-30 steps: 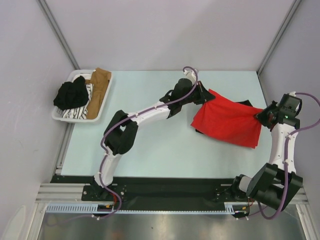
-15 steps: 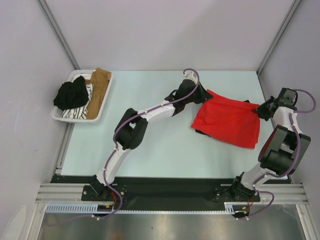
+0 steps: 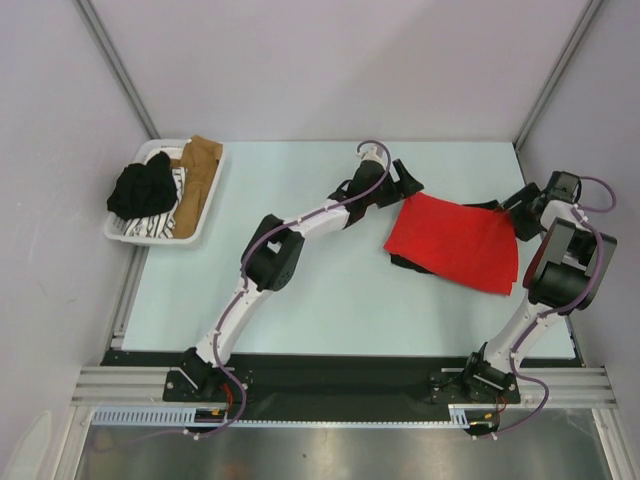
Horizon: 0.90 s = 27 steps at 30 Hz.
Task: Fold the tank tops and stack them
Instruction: Neatly place the folded tank top to the corner
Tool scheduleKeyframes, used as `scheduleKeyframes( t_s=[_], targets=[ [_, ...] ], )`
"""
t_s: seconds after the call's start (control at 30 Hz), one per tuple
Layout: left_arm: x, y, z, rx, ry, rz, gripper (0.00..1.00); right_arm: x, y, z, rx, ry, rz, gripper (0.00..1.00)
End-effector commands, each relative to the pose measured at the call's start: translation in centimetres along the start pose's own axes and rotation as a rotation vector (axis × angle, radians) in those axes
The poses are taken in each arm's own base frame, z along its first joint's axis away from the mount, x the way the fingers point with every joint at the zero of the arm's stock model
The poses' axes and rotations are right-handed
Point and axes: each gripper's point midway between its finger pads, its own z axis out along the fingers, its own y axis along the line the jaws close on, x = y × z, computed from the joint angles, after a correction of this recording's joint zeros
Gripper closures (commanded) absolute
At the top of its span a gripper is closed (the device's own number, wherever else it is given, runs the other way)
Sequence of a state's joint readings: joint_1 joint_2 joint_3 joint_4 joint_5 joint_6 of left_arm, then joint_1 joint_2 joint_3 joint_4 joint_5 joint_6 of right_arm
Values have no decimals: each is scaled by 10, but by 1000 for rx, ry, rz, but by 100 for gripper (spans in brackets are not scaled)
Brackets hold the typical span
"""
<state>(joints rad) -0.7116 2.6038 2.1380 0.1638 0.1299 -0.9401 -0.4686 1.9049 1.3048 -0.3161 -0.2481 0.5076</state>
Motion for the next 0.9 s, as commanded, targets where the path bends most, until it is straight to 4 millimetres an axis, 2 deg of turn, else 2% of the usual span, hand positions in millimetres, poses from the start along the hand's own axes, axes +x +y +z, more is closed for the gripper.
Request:
scheduleKeyframes(
  t_s=[0.0, 0.03, 0.1, 0.13, 0.17, 0.2, 0.23, 0.27, 0.3, 0.33, 0.37, 0.4, 0.43, 0.47, 0.5, 0.53, 0.57, 0.6, 0.63, 0.7, 0.73, 0.77, 0.8, 0.83, 0.87],
  targets=[
    [-58, -24, -13, 12, -127, 57, 6, -41, 13, -22, 14, -145, -21, 24],
    [-70, -32, -23, 6, -147, 71, 0, -44, 8, -29, 46, -171, -21, 10],
    [-96, -28, -40, -48, -179, 112, 0, -51, 12, -55, 61, -219, -36, 9],
    [-114, -44, -58, -49, -206, 131, 0, -54, 12, -64, 79, -240, -50, 8],
    [-121, -42, -70, -76, -203, 146, 0, -57, 18, -82, 70, -275, -61, 8],
    [-130, -42, -81, -106, -230, 183, 0, -55, 18, -90, 72, -282, -70, 9],
    [-142, -55, -108, -116, -261, 203, 0, -53, 22, -98, 76, -293, -98, 8],
    [-146, -58, -121, -133, -275, 227, 0, -49, 24, -106, 75, -297, -114, 9],
    [-153, -64, -136, -142, -295, 269, 0, -46, 33, -121, 54, -315, -143, 9],
    [-143, -46, -148, -212, -268, 280, 0, -39, 38, -128, 36, -312, -173, 9],
    [-154, -65, -178, -212, -294, 294, 0, -27, 50, -132, 9, -296, -218, 9],
    [-154, -63, -192, -236, -295, 312, 0, -15, 60, -142, -42, -283, -241, 9],
    [-138, -43, -203, -287, -259, 318, 0, -4, 71, -147, -90, -269, -266, 9],
    [-138, -41, -220, -313, -268, 322, 0, 10, 86, -151, -147, -249, -300, 9],
    [-146, -56, -248, -296, -307, 330, 0, 27, 101, -164, -239, -243, -335, 9],
    [-129, -35, -261, -336, -281, 332, 0, 36, 110, -171, -287, -244, -361, 8],
    [-127, -31, -275, -352, -293, 336, 0, 52, 121, -178, -339, -238, -397, 8],
    [-135, -46, -305, -325, -341, 348, 0, 65, 124, -182, -375, -228, -418, 7],
    [-117, -23, -315, -366, -312, 356, 0, 71, 132, -200, -426, -260, -445, 7],
    [-114, -13, -344, -398, -337, 367, 0, 91, 140, -212, -483, -241, -477, 7],
    [-104, -2, -367, -414, -344, 369, 0, 103, 138, -214, -500, -223, -485, 7],
    [-103, 4, -381, -423, -363, 366, 0, 111, 141, -226, -537, -232, -497, 7],
    [-98, 11, -392, -429, -370, 365, 0, 127, 146, -232, -583, -206, -521, 7],
    [-87, 20, -412, -426, -384, 361, 0, 136, 146, -235, -602, -197, -525, 7],
    [-81, 29, -422, -438, -389, 359, 0, 150, 140, -238, -622, -186, -533, 6]
  ],
)
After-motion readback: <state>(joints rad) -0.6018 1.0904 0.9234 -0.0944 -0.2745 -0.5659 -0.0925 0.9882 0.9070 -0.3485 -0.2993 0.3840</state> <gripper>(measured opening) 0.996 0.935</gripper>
